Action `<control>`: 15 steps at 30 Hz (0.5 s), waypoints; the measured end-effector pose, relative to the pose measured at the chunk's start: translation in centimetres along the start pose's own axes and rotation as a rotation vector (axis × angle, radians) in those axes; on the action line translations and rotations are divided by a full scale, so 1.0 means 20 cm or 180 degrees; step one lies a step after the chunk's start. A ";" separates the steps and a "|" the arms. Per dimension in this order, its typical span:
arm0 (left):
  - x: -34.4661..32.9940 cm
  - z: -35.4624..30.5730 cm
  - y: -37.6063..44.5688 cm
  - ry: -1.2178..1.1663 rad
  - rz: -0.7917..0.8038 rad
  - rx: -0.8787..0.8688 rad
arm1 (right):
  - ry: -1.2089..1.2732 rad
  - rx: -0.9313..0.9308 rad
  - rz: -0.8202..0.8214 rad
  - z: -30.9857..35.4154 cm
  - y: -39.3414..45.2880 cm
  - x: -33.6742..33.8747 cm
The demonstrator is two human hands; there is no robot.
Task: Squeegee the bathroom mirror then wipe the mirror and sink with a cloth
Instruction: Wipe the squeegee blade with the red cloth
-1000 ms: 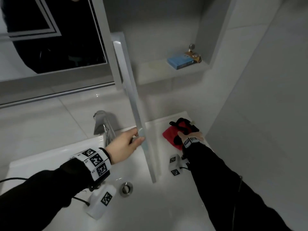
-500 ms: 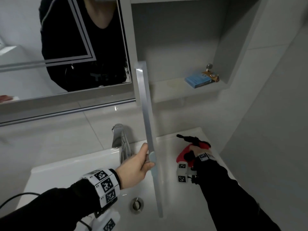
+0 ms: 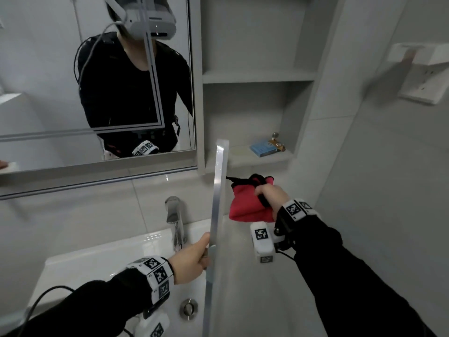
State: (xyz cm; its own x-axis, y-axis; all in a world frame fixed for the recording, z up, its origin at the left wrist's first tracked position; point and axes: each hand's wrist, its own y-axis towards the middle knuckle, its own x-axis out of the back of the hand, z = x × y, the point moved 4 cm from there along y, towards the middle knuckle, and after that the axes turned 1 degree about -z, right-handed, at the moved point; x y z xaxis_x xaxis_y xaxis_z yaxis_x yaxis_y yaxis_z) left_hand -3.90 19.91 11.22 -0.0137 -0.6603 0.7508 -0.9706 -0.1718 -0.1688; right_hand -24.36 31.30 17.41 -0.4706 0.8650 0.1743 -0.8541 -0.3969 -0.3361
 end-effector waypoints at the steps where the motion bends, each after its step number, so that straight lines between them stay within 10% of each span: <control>1: 0.00 -0.01 -0.02 0.0032 0.0017 -0.0007 | 0.0130 0.0060 0.0054 0.07 -0.06 -0.01; 9: 0.10 -0.06 -0.13 0.0044 0.0043 -0.0075 | 0.1735 0.0487 0.1891 0.42 -0.37 -0.06; 15: 0.17 -0.10 -0.16 0.0157 0.0011 -0.0108 | 0.2432 0.0689 0.2307 0.44 -0.45 -0.11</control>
State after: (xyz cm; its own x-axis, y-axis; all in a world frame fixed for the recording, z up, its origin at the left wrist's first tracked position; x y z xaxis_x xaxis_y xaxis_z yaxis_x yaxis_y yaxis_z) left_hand -1.31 19.71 15.52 -0.0282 -0.6240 0.7809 -0.9781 -0.1441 -0.1504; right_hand -17.62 30.36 28.18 -0.6817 0.3348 -0.6505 -0.4836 -0.8734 0.0573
